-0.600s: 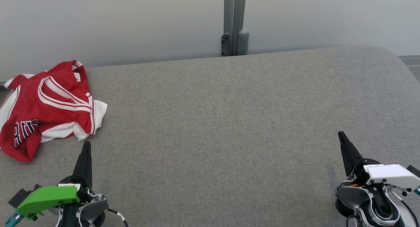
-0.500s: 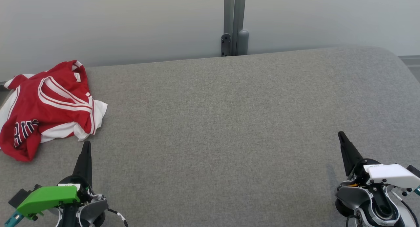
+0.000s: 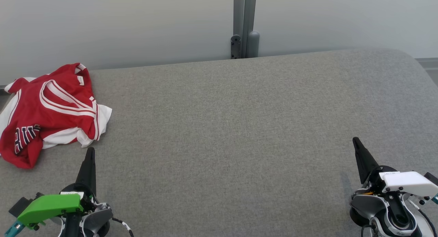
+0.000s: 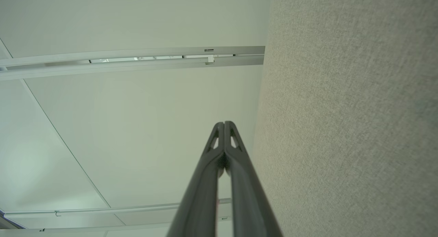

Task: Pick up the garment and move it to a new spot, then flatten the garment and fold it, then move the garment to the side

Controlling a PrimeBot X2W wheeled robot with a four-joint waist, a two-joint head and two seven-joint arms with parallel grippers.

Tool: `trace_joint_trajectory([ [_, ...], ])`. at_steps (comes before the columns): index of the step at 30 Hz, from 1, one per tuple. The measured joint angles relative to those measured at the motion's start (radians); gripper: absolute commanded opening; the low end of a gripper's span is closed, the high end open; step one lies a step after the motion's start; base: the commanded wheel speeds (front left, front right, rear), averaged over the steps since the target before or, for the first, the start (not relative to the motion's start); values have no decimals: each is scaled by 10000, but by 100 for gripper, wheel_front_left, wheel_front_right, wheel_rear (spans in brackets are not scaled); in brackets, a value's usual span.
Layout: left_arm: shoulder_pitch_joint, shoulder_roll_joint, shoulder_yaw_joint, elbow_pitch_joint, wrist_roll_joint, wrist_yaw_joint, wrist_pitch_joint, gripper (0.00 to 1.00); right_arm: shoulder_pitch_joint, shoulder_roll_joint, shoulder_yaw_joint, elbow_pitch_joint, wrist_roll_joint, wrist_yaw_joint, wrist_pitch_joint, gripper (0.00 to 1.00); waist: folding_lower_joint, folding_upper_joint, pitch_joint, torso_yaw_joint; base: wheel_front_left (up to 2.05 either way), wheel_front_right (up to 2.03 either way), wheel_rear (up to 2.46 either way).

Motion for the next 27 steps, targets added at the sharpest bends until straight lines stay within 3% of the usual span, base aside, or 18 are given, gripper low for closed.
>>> trace_joint_trajectory([
  [16, 0, 0, 0, -2, 0, -2, 0, 0, 0, 0, 0, 0, 0, 0, 0, 0, 0, 0, 0, 0, 0, 0, 0],
  [17, 7, -4, 0, 15, 0, 0, 0, 100, 3, 4, 0, 17, 2, 0, 0, 100, 0, 0, 0, 0, 0, 0, 0],
  [27, 533, -111, -184, 424, 13, 2, -232, 100, 381, 138, 282, 525, -59, -2, -211, 100, 1, 0, 1, 1, 0, 0, 0],
])
